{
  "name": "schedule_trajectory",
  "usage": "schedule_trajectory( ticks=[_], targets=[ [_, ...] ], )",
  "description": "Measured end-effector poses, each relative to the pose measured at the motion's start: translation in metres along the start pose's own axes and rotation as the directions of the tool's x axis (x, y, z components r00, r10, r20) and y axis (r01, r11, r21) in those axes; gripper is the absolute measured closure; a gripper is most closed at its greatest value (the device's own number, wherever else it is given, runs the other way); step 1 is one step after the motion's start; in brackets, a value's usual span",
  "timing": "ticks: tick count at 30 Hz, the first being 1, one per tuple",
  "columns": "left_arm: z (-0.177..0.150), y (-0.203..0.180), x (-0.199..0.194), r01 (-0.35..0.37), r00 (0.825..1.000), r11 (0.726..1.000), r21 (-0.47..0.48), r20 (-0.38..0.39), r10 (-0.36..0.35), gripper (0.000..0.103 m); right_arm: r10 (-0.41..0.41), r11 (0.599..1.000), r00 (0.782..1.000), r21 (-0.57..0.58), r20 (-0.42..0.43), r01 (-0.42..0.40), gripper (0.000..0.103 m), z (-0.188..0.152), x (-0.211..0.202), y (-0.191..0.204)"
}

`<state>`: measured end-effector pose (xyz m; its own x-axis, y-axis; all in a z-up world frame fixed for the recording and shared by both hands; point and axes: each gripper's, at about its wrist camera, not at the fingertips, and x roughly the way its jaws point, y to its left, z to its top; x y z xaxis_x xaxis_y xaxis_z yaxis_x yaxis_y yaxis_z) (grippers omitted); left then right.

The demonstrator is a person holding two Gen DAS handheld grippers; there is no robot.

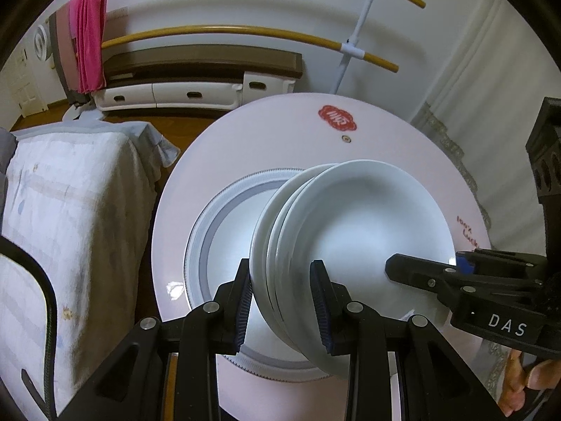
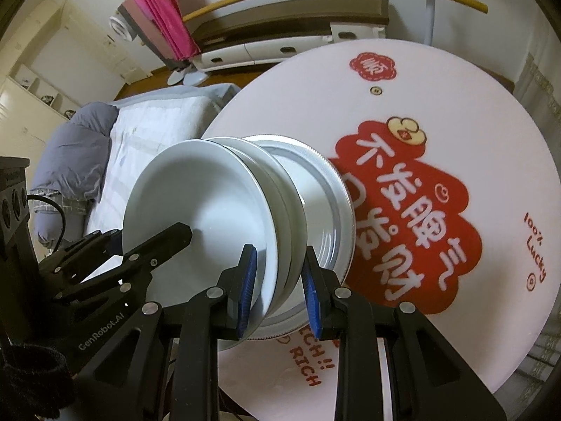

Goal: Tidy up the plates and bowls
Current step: 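Carry the bowl stack over the grey-rimmed plate stack with both tools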

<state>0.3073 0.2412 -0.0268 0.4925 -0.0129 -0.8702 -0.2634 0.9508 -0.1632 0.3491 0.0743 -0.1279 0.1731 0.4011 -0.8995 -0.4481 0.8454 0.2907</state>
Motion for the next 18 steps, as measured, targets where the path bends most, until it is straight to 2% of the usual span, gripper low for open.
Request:
schedule_trajectory(
  ticks=[18],
  targets=[
    [0.011, 0.011, 0.015, 0.006, 0.999, 1.000, -0.004, -0.051, -0.006, 0.074, -0.004, 1.000, 0.998, -0.009, -0.056, 0.004, 0.077, 0.000, 0.017, 0.000]
  ],
)
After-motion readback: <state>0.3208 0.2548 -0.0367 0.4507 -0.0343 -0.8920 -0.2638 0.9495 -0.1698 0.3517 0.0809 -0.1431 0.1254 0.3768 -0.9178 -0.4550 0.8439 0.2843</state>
